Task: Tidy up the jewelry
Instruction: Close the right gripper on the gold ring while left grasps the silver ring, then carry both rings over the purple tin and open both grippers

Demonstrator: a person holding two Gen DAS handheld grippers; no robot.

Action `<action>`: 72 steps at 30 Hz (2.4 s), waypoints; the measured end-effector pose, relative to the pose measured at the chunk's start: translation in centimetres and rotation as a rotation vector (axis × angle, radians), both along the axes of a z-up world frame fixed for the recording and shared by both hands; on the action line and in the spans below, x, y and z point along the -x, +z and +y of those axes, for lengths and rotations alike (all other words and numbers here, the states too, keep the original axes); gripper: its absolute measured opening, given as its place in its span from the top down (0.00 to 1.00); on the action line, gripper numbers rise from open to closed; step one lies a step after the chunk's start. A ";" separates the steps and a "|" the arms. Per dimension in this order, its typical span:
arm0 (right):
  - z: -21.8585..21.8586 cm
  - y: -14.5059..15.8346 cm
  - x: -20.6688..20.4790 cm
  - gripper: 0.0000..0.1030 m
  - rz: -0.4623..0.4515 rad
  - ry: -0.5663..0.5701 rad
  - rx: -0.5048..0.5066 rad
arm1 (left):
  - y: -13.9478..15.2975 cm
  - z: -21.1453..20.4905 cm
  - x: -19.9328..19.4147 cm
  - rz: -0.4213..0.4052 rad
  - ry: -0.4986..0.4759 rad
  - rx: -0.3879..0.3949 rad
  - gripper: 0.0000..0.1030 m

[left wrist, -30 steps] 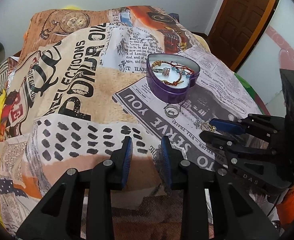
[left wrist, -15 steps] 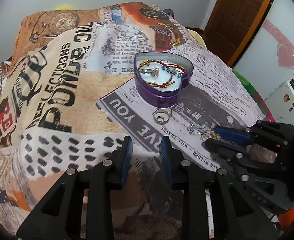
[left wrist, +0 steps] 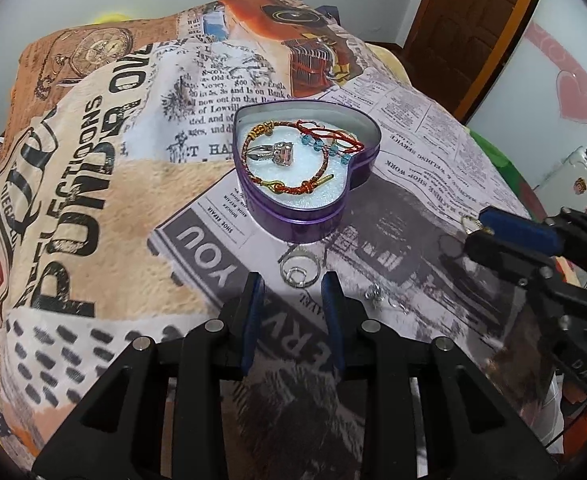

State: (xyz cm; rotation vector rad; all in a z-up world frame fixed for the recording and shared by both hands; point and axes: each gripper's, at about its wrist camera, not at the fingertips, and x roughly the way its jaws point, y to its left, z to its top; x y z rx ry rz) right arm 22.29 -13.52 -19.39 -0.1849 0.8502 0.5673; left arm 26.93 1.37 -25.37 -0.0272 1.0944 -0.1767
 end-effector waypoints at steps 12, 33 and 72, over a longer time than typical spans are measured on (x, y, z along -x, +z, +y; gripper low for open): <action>-1.0 -0.4 -0.8 0.83 0.011 -0.023 -0.004 | -0.2 -0.4 -0.9 -0.013 -0.019 0.039 0.74; 0.0 2.4 -0.6 0.83 -0.039 -0.028 -0.050 | 5.3 2.1 2.1 -0.168 0.030 0.041 0.80; 4.8 1.4 -8.8 0.83 0.078 0.020 -0.100 | 3.8 1.4 -3.1 -0.162 -0.048 0.093 0.80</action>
